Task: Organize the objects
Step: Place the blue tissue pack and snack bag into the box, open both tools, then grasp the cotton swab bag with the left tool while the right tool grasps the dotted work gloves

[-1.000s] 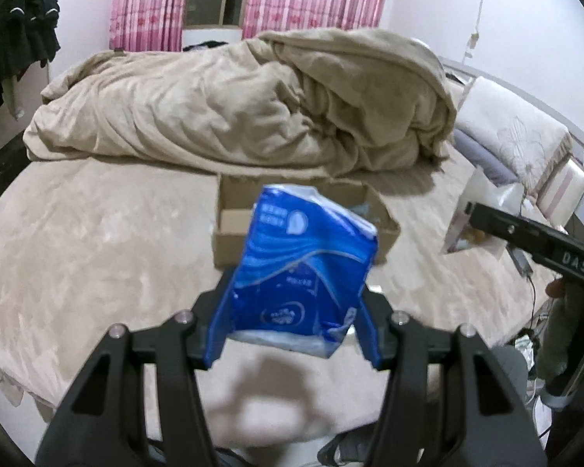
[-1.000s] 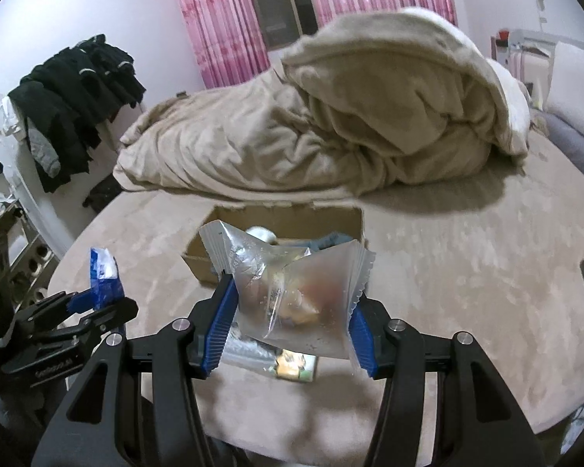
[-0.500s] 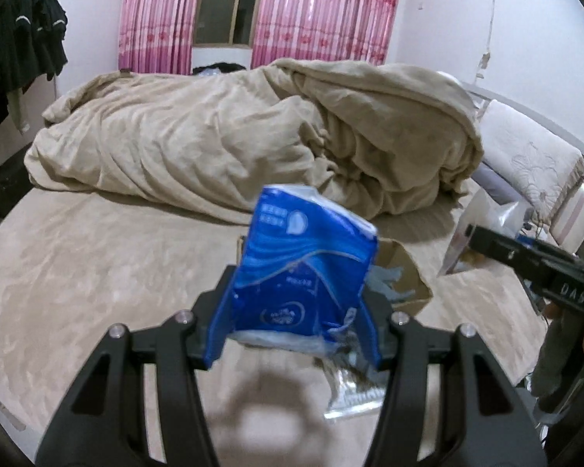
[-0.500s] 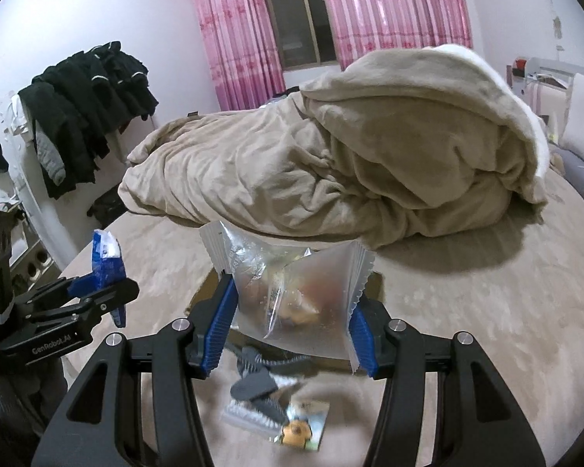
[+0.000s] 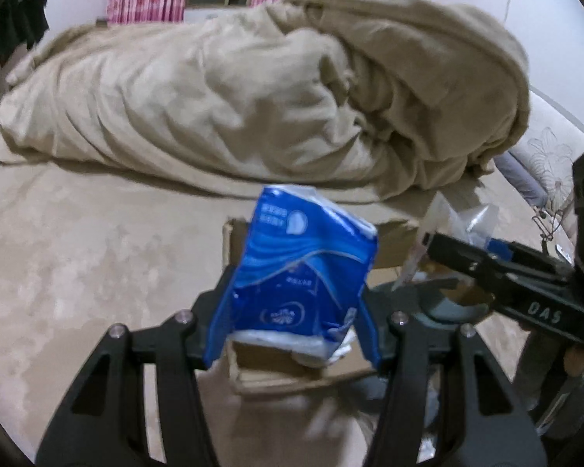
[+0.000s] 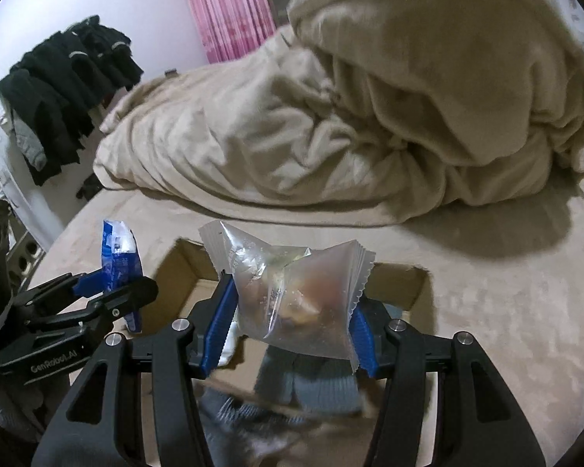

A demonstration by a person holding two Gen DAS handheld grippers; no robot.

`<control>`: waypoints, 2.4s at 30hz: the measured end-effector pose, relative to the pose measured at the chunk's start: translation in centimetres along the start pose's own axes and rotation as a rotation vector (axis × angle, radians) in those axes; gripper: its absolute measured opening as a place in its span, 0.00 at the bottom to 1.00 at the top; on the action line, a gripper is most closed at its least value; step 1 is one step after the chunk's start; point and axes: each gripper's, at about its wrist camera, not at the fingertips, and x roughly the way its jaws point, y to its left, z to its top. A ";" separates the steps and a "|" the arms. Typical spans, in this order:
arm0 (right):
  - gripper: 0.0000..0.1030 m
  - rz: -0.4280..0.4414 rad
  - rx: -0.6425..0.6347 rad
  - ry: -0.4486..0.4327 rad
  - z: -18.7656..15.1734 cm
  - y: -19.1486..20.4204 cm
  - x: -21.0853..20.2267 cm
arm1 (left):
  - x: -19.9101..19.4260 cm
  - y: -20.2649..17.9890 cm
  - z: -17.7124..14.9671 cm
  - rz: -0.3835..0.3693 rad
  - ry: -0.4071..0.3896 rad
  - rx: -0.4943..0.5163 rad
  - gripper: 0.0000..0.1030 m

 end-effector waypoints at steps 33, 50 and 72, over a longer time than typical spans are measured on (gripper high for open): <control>0.77 -0.040 0.008 -0.094 -1.2 2.0 -8.6 | -11.9 -1.5 -1.0 0.009 -0.108 -0.033 0.82; 0.83 -0.006 0.003 -0.109 -6.9 5.3 -16.3 | -18.3 -0.6 -8.5 0.024 -0.092 -0.056 0.86; 0.70 -0.026 -0.158 0.115 -10.2 6.7 -2.9 | -9.4 1.7 -13.4 0.035 0.111 -0.136 0.86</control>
